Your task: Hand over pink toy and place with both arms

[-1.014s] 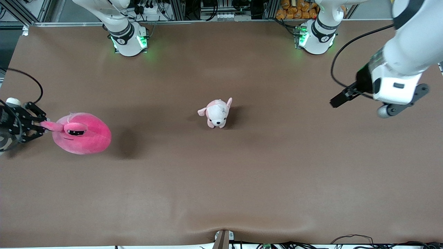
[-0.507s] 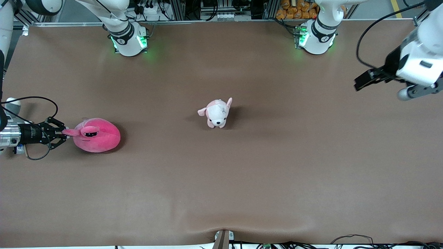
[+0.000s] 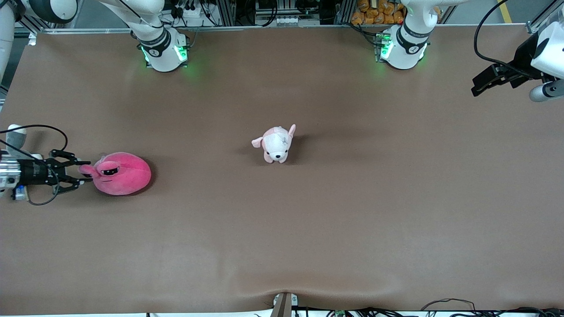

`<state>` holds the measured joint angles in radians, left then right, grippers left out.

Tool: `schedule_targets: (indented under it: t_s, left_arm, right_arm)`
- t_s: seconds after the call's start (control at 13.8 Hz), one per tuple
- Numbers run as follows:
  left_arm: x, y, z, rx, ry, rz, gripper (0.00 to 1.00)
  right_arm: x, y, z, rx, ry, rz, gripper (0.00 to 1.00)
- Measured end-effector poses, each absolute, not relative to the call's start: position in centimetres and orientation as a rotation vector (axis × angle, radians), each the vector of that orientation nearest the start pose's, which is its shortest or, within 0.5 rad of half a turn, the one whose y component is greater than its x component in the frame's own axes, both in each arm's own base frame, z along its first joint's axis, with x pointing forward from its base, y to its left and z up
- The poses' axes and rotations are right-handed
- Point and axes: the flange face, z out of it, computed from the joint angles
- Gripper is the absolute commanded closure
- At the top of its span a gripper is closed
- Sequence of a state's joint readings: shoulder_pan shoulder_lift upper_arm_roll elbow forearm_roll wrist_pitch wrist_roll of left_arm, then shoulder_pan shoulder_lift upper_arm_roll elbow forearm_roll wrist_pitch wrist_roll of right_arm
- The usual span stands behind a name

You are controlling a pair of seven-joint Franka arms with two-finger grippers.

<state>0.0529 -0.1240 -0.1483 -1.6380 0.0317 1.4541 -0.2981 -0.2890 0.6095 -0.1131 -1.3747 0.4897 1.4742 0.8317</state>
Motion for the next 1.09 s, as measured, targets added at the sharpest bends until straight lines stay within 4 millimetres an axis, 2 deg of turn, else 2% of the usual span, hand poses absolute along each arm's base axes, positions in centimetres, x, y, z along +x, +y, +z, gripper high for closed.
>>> schedule_targets:
  t_s: [0.22, 0.36, 0.51, 0.65, 0.8, 0.94, 1.09]
  left_arm:
    - [50.0, -5.5, 64.6, -3.064, -0.299, 0.082, 0.00]
    - [50.0, -6.2, 64.6, -3.064, -0.277, 0.082, 0.00]
    - [49.9, -6.7, 64.6, -3.065, -0.255, 0.081, 0.00]
    - [49.7, -7.2, 64.9, -3.070, -0.175, 0.086, 0.00]
    - [49.4, -7.5, 65.4, -3.071, -0.130, 0.090, 0.00]
    - [49.3, -7.3, 65.6, -3.071, -0.132, 0.092, 0.00]
    - [49.4, -6.6, 65.6, -3.071, -0.155, 0.094, 0.00]
  right_arm:
    - [64.7, -15.7, 44.2, -2.286, 1.499, 0.770, 0.00]
    - [65.2, -11.8, 51.4, -2.386, 1.389, 0.657, 0.00]
    - [64.7, -8.0, 57.0, -2.472, 1.306, 0.540, 0.00]
    - [63.4, -5.0, 61.0, -2.589, 1.253, 0.438, 0.00]
    - [61.7, -2.0, 63.9, -2.777, 1.072, 0.348, 0.00]
    - [59.5, 0.1, 66.3, -2.999, 0.748, 0.292, 0.00]
    - [57.5, 0.6, 68.4, -3.106, 0.330, 0.260, 0.00]
